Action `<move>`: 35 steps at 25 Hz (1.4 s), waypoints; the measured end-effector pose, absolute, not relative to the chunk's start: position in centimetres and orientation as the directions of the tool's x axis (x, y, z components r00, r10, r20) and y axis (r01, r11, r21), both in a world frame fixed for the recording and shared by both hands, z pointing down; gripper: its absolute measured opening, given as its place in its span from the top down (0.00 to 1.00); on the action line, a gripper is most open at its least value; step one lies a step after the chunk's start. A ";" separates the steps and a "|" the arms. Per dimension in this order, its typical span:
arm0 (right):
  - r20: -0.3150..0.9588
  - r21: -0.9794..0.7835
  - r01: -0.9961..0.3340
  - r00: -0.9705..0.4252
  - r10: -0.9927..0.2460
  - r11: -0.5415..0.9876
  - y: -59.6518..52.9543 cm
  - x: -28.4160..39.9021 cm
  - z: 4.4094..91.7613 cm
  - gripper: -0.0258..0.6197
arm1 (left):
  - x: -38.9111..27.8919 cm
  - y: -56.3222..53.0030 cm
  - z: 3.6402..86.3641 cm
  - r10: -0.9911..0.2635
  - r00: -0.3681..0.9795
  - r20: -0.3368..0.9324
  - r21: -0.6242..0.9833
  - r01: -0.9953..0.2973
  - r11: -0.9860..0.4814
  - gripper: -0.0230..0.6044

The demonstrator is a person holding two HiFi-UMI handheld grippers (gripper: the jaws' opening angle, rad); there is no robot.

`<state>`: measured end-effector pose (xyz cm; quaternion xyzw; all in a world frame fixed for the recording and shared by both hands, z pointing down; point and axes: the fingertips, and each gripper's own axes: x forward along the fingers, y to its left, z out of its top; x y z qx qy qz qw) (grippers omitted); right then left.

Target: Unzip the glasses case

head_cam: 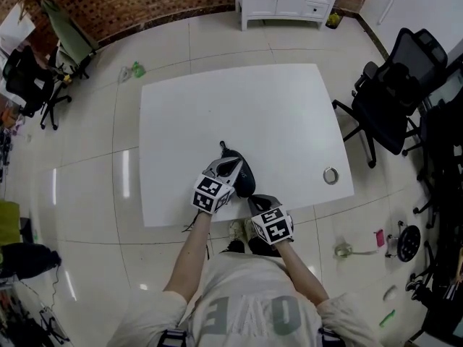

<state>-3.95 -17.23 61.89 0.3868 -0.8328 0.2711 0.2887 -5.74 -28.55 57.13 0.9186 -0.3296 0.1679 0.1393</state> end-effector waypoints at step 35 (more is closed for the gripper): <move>0.710 0.276 -0.671 -0.341 -0.617 0.688 -19.6 -4.3 60.8 0.94 | -6.7 -30.1 57.1 -0.617 0.702 0.357 0.190 -0.701 -0.688 0.98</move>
